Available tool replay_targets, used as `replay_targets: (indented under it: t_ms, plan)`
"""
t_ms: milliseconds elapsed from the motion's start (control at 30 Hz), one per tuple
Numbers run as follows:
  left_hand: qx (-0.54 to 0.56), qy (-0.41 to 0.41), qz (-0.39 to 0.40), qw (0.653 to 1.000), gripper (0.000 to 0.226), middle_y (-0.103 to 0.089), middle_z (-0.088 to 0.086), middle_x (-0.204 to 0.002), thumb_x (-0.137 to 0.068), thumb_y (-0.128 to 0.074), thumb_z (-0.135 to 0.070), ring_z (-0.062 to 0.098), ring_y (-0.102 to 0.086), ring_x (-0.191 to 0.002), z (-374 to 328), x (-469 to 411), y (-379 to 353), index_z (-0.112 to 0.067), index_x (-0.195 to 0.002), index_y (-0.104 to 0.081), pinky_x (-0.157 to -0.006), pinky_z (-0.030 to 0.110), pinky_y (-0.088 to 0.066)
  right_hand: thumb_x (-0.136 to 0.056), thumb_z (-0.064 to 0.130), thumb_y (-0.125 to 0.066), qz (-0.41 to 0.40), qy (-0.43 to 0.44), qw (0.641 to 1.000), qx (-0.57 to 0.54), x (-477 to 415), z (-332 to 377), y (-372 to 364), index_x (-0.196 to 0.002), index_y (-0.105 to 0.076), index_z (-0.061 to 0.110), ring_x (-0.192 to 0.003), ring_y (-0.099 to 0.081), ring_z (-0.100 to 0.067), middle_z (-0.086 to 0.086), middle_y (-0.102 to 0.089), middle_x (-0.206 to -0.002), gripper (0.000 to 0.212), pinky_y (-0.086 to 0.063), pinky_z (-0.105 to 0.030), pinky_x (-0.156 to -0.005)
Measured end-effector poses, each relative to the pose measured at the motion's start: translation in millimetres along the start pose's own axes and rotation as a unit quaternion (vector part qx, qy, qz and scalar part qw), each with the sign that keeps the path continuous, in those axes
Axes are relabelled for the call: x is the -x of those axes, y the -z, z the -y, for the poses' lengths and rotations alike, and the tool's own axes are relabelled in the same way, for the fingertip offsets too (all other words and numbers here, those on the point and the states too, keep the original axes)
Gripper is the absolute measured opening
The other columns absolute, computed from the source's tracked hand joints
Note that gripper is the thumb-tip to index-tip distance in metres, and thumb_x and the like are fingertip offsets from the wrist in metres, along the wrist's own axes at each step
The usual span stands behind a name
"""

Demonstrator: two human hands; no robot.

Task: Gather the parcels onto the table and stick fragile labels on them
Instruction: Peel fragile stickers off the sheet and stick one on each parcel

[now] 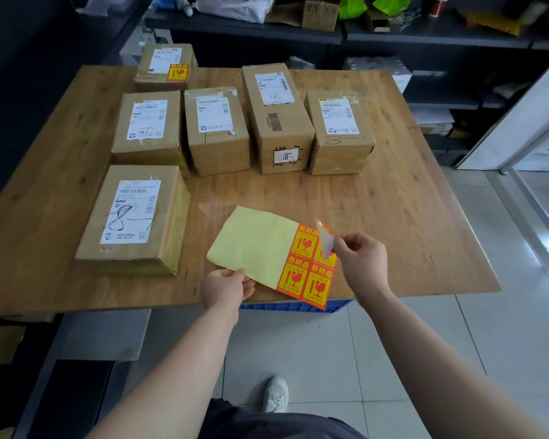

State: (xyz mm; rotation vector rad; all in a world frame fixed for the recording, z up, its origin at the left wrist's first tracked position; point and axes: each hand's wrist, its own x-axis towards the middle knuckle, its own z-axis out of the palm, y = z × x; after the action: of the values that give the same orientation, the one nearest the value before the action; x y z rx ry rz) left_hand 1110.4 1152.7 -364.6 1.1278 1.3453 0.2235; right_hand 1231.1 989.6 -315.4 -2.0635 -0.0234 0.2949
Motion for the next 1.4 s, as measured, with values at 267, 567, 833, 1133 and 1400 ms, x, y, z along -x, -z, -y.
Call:
replay_targets:
  t_ms: [267, 567, 833, 1133, 1400]
  plan:
    - [-0.262, -0.122, 0.116, 0.950, 0.048, -0.072, 0.006, -0.068, -0.095, -0.046, -0.043, 0.021, -0.068, -0.058, -26.6, 24.7, -2.2, -0.005, -0.075, -0.067, -0.058, 0.030, -0.058, -0.085, 0.023, -0.067, 0.021, 0.144, 0.985, 0.088, 7.4, 4.3, -6.7, -0.081, -0.070, 0.020, -0.074, -0.062, -0.005, 0.009, -0.066, -0.078, 0.006, -0.051, -0.021, -0.064]
    - [-0.025, -0.089, 0.157, 0.983, 0.015, -0.073, 0.012, -0.082, -0.085, -0.070, -0.018, 0.021, -0.072, -0.067, -50.3, 33.3, -4.0, -0.003, -0.086, -0.066, -0.053, 0.026, -0.055, -0.079, 0.017, -0.071, 0.090, 0.344, 0.919, 0.173, 34.8, 7.2, -36.1, -0.075, -0.071, 0.018, -0.063, -0.054, -0.001, 0.013, -0.060, -0.075, 0.003, -0.046, -0.018, -0.056]
    - [-0.076, -0.157, 0.126, 0.977, 0.008, -0.073, 0.005, -0.084, -0.089, -0.064, -0.018, 0.013, -0.071, -0.069, -54.9, 26.3, 30.5, -0.010, -0.091, -0.066, -0.058, 0.026, -0.058, -0.084, 0.029, -0.070, 0.099, 0.203, 0.970, 0.092, 36.4, 28.0, -51.3, -0.095, -0.063, 0.025, -0.077, -0.060, -0.001, 0.013, -0.064, -0.084, 0.014, -0.047, -0.013, -0.063]
    - [-0.099, -0.196, 0.132, 0.967, 0.010, -0.073, 0.004, -0.083, -0.089, -0.064, -0.018, 0.014, -0.070, -0.070, -79.4, 4.8, 88.9, -0.010, -0.094, -0.067, -0.056, 0.024, -0.054, -0.089, 0.024, -0.065, 0.160, 0.123, 0.978, 0.052, 52.0, 67.5, -103.0, -0.080, -0.070, 0.018, -0.063, -0.057, -0.002, 0.010, -0.066, -0.071, 0.012, -0.043, -0.012, -0.055]
    - [-0.162, -0.253, 0.117, 0.947, 0.004, -0.068, -0.005, -0.087, -0.085, -0.069, -0.020, 0.015, -0.065, -0.084, -116.7, -38.5, 161.0, -0.023, -0.083, -0.067, -0.076, 0.038, -0.057, -0.090, 0.026, -0.063, 0.192, 0.017, 0.981, -0.020, 76.1, 116.0, -169.7, -0.080, -0.072, 0.011, -0.064, -0.055, -0.010, -0.004, -0.067, -0.072, 0.021, -0.049, -0.029, -0.065]
